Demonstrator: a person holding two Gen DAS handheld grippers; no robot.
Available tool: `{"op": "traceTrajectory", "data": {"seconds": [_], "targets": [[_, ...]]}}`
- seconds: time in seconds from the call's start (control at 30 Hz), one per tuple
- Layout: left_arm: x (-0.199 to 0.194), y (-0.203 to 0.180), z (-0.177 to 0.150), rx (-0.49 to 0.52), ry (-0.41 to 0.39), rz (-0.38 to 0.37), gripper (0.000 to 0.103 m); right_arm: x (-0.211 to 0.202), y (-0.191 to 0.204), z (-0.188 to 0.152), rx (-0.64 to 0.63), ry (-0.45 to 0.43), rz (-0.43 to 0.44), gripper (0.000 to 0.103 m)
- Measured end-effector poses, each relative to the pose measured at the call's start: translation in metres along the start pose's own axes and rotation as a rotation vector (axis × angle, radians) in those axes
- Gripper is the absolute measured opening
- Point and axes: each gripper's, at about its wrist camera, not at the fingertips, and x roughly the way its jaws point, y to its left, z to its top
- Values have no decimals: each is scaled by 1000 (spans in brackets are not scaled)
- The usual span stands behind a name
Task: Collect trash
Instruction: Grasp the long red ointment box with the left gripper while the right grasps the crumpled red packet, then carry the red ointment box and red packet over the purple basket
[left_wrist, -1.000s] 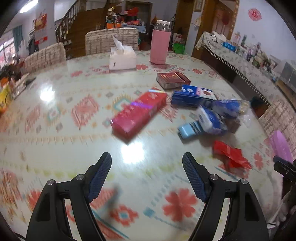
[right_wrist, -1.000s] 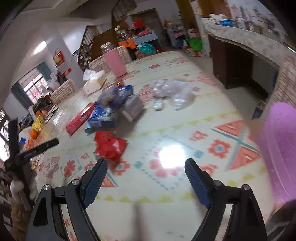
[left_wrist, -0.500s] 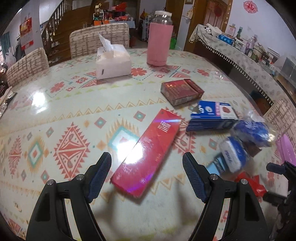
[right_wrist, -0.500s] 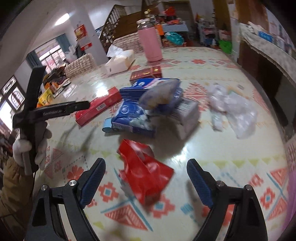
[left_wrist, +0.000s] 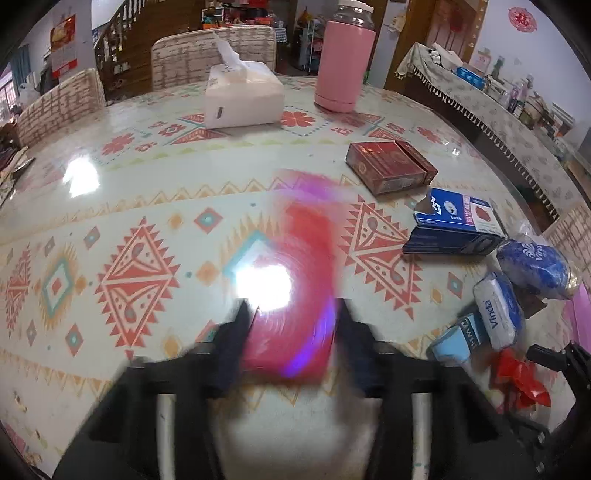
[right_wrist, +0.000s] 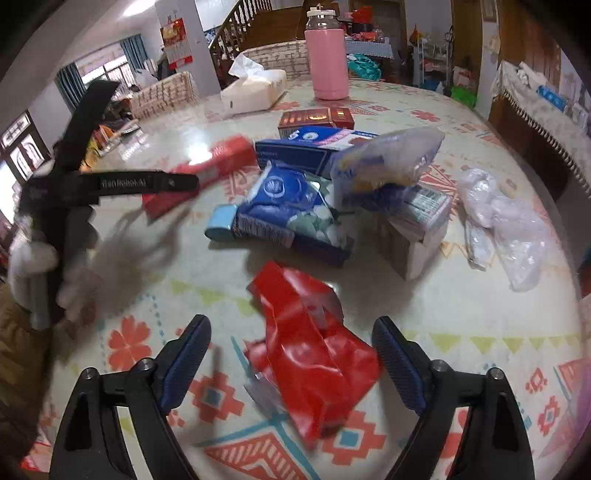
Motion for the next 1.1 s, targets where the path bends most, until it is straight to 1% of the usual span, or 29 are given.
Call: {"op": "traceTrajectory", "data": {"seconds": [0.03,0.07,0.13,0.2,0.33,0.53,0.77,0.93,1.1], "targets": [[-2,2,-1,-16,-4,-10,39,-2,1,-2,-10,-7,-26,69],[-4,3,-2,-19,-6,-13,39,-5,1,-4,-8,-15,-18,64],[-7,2,-3,-16,-23,-3,39,-11,-3,-8,25,-30,17,60],[-11,0,-4,-15,-39,-2,39,-22,-6,-13,47,-51,40,35],[-18,-8,-7,12,-66,13,39,-39,-11,-23,81,-77,40,32],[-29,-27,-12,49,-78,31,39,-64,-25,-39,135,-109,24,30],[-80,-60,-36,132,-158,60,39,-106,-45,-57,191,-189,14,30],[-113,-79,-56,138,-193,12,39,-126,-55,-75,224,-225,23,30],[-128,-105,-74,153,-182,-46,39,-144,-69,-93,265,-253,23,30]]}}
